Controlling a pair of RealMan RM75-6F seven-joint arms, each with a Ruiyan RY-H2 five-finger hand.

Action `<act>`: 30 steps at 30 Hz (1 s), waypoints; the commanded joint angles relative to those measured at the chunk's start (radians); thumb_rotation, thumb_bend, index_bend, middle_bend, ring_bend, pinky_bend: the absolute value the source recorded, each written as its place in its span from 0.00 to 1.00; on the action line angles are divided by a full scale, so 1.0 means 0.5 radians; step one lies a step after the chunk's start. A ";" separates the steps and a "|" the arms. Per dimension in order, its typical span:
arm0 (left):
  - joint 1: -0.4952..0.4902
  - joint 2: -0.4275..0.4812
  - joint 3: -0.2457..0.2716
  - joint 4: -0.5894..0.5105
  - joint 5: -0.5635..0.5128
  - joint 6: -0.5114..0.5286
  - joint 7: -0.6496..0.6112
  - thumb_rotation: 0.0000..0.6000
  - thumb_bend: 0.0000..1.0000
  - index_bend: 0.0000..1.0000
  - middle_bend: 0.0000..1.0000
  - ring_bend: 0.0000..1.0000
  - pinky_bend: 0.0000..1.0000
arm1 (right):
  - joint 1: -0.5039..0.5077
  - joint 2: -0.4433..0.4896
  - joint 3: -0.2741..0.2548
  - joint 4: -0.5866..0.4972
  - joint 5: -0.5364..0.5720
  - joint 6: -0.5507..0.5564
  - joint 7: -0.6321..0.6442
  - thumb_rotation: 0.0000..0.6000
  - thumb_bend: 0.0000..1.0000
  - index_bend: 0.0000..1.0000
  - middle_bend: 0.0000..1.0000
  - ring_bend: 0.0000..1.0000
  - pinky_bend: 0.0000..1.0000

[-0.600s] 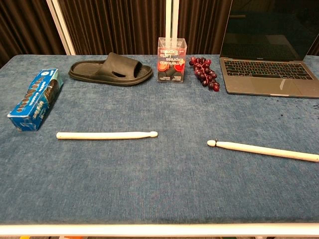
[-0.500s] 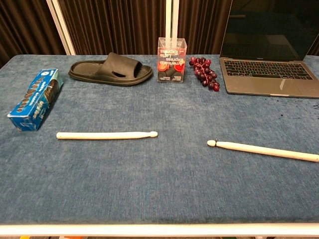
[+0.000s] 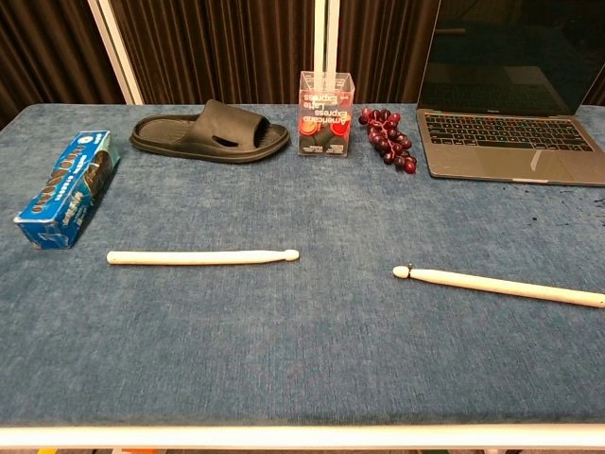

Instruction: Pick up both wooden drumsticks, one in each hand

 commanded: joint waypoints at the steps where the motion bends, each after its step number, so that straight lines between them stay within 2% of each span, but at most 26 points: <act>1: -0.003 -0.003 0.002 0.011 0.006 -0.005 -0.010 1.00 0.00 0.16 0.16 0.08 0.09 | 0.095 -0.109 0.019 0.006 0.144 -0.159 -0.173 1.00 0.10 0.17 0.28 0.10 0.25; 8: -0.004 0.004 0.008 -0.002 -0.009 -0.029 -0.009 1.00 0.00 0.16 0.16 0.08 0.09 | 0.187 -0.356 0.013 0.157 0.260 -0.292 -0.338 1.00 0.10 0.29 0.38 0.18 0.30; 15: -0.002 -0.002 0.012 0.011 -0.007 -0.035 -0.031 1.00 0.00 0.16 0.16 0.08 0.09 | 0.195 -0.570 -0.033 0.337 0.231 -0.248 -0.445 1.00 0.10 0.41 0.46 0.25 0.34; 22: -0.003 -0.019 0.021 0.048 -0.005 -0.051 -0.067 1.00 0.00 0.16 0.16 0.08 0.09 | 0.197 -0.706 -0.061 0.473 0.237 -0.254 -0.468 1.00 0.11 0.44 0.48 0.26 0.37; 30: -0.004 -0.024 0.021 0.070 -0.006 -0.057 -0.089 1.00 0.00 0.16 0.16 0.08 0.09 | 0.198 -0.777 -0.062 0.559 0.248 -0.241 -0.499 1.00 0.19 0.44 0.49 0.27 0.37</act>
